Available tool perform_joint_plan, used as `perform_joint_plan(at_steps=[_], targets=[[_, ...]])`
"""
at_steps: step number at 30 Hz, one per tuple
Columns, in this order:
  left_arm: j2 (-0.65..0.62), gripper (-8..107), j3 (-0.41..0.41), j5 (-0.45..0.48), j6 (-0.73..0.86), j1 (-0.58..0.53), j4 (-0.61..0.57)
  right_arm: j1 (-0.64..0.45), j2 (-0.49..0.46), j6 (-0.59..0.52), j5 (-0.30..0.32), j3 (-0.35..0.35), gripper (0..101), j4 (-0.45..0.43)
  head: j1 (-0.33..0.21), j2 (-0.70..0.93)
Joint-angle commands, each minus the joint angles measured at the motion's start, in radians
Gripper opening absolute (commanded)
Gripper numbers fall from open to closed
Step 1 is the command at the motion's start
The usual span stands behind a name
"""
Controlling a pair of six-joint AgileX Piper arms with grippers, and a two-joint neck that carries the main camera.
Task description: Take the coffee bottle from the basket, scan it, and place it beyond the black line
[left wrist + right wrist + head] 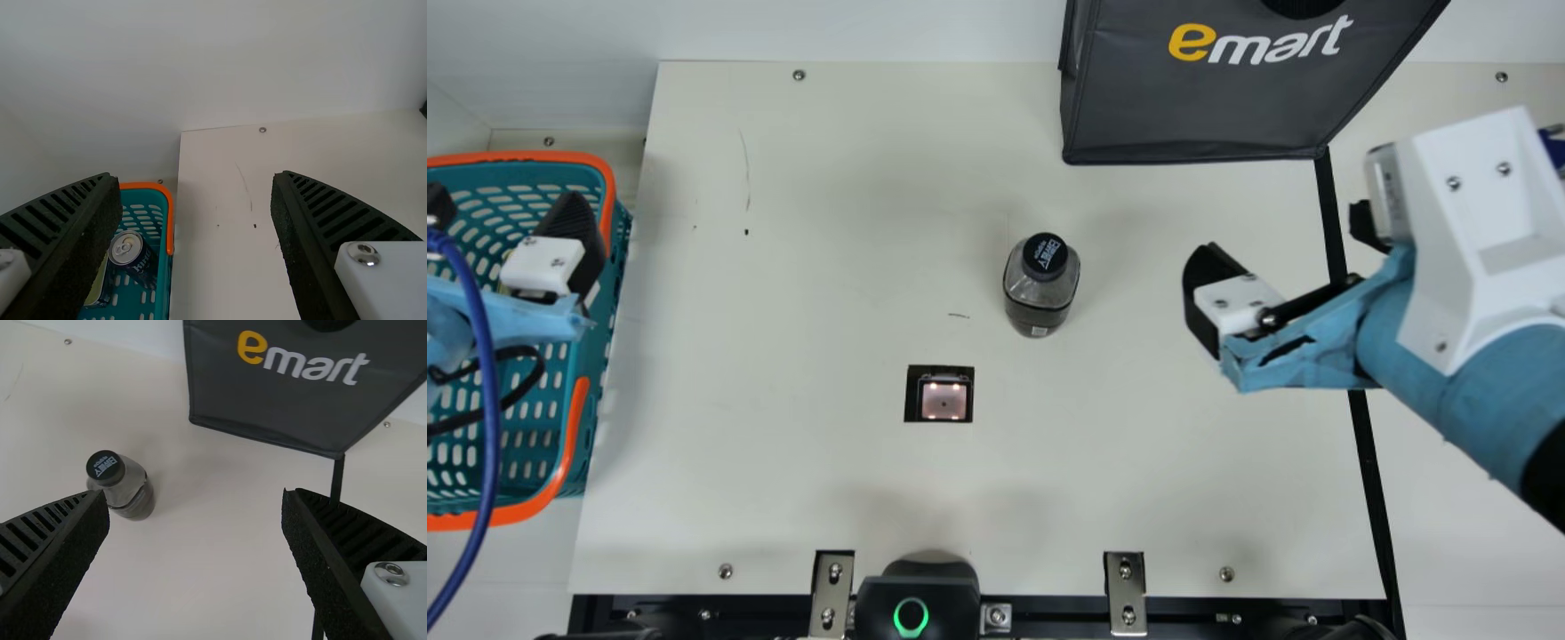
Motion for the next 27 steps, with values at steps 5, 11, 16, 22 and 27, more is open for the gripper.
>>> perform_joint_plan(at_steps=[5,11,16,22,27], targets=[[0.000,90,0.000,0.000,0.000,0.000,0.000,0.030,0.031,0.005,-0.022,-0.001,91,0.018,-0.027,0.002],[0.000,90,0.000,0.000,0.000,0.000,0.000,0.039,0.061,-0.016,-0.042,-0.004,91,0.048,-0.027,0.002],[0.000,90,0.000,0.000,0.000,0.000,0.000,0.043,0.086,-0.034,-0.054,-0.004,91,0.076,-0.027,0.002],[0.000,90,0.000,0.000,0.000,0.000,0.000,0.052,0.122,-0.046,-0.068,-0.006,91,0.099,-0.027,0.002],[0.000,90,0.000,0.000,0.000,0.000,0.000,0.072,0.156,-0.045,-0.084,-0.007,91,0.109,-0.027,0.002]])
